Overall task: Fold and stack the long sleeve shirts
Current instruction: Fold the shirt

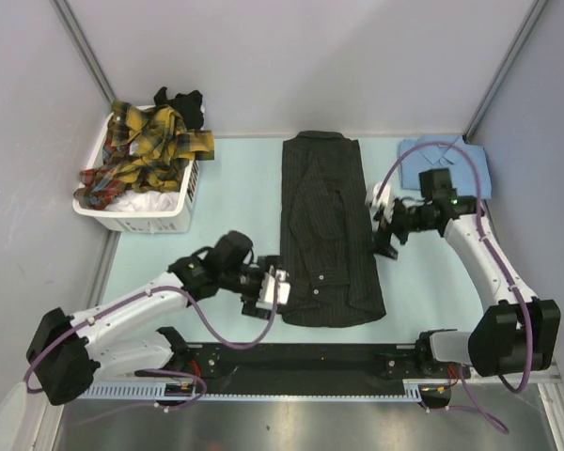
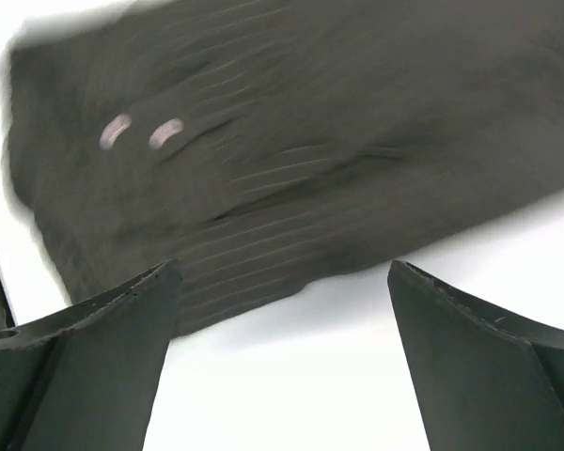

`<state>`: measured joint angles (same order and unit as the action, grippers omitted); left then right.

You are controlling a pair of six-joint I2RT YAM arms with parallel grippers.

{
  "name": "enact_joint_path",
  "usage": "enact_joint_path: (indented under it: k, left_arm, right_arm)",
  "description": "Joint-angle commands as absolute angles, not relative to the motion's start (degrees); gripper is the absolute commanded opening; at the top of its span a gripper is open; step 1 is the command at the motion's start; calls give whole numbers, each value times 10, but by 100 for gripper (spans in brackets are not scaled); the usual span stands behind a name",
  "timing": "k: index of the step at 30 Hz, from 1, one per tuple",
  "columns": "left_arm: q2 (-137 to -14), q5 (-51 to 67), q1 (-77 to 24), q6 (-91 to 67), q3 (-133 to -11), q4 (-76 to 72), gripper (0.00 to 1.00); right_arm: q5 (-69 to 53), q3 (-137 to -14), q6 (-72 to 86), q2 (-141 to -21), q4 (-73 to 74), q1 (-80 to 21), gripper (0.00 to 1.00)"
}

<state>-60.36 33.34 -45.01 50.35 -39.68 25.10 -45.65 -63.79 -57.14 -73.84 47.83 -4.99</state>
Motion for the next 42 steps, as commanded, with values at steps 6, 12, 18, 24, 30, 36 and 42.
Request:
enact_joint_path:
  k: [6, 12, 18, 24, 30, 36, 42]
  left_arm:
    - [-692, 277, -574, 549, -338, 112, 97]
    - [-765, 235, -604, 551, -343, 87, 88]
    - [-838, 193, -610, 572, -374, 85, 82]
    - [-850, 177, -609, 587, -371, 65, 49]
    - [-829, 201, -610, 562, -392, 119, 3]
    - [-774, 235, -641, 548, -389, 179, 0]
    - [-720, 222, -674, 498, -381, 201, 0]
  right_arm:
    - [-423, -387, -1229, -628, 696, -26, 92]
    - [-418, -333, -1241, -693, 603, -64, 88]
    - [-390, -308, -1201, -725, 510, -95, 66]
    - [-380, -303, -1098, -735, 401, -127, 40]
    - [-373, -309, -1003, -687, 390, -156, 0]
    - [-403, -320, -970, -583, 508, -198, 0]
    - [-409, -316, -917, -479, 569, -240, 0]
